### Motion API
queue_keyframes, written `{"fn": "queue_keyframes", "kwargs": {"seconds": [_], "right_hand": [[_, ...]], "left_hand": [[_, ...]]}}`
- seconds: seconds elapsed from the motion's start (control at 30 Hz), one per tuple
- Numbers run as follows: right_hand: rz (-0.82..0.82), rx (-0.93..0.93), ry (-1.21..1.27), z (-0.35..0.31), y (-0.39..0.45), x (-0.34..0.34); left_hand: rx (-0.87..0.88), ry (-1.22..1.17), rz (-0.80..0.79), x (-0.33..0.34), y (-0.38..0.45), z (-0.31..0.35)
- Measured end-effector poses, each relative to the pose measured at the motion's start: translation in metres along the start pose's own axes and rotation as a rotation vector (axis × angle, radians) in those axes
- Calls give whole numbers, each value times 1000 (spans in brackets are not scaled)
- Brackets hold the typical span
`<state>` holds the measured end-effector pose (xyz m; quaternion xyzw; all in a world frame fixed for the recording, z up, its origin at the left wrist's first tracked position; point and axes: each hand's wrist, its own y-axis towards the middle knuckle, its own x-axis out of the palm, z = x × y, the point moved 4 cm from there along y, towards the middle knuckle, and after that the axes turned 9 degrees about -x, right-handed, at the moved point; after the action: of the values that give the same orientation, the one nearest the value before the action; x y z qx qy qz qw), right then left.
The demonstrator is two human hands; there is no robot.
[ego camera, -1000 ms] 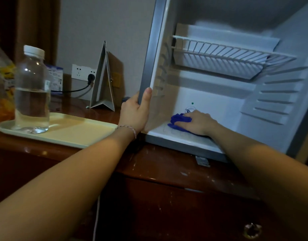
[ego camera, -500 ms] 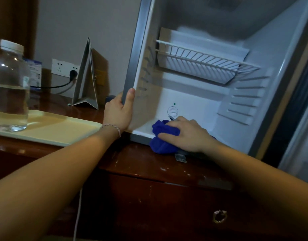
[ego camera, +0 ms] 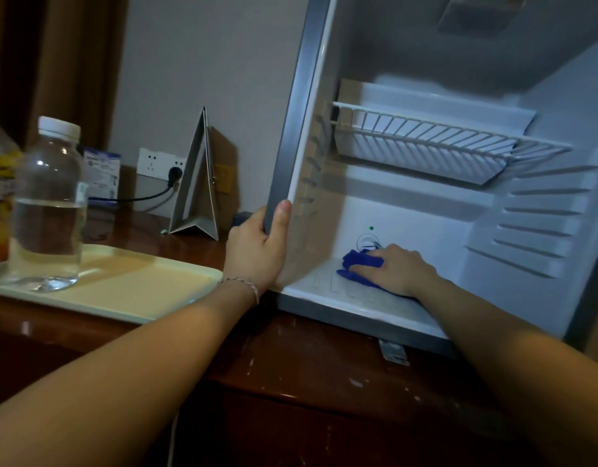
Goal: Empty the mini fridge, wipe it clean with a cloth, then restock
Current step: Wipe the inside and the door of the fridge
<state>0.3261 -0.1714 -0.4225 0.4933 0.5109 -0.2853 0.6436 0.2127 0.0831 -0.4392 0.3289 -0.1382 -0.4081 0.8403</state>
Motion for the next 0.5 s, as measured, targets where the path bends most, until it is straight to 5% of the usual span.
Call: {"fn": "queue_keyframes", "kwargs": {"seconds": [0.5], "right_hand": [[-38, -26, 39, -16, -61, -21]], "left_hand": [[-22, -10, -16, -1, -5, 5]]}}
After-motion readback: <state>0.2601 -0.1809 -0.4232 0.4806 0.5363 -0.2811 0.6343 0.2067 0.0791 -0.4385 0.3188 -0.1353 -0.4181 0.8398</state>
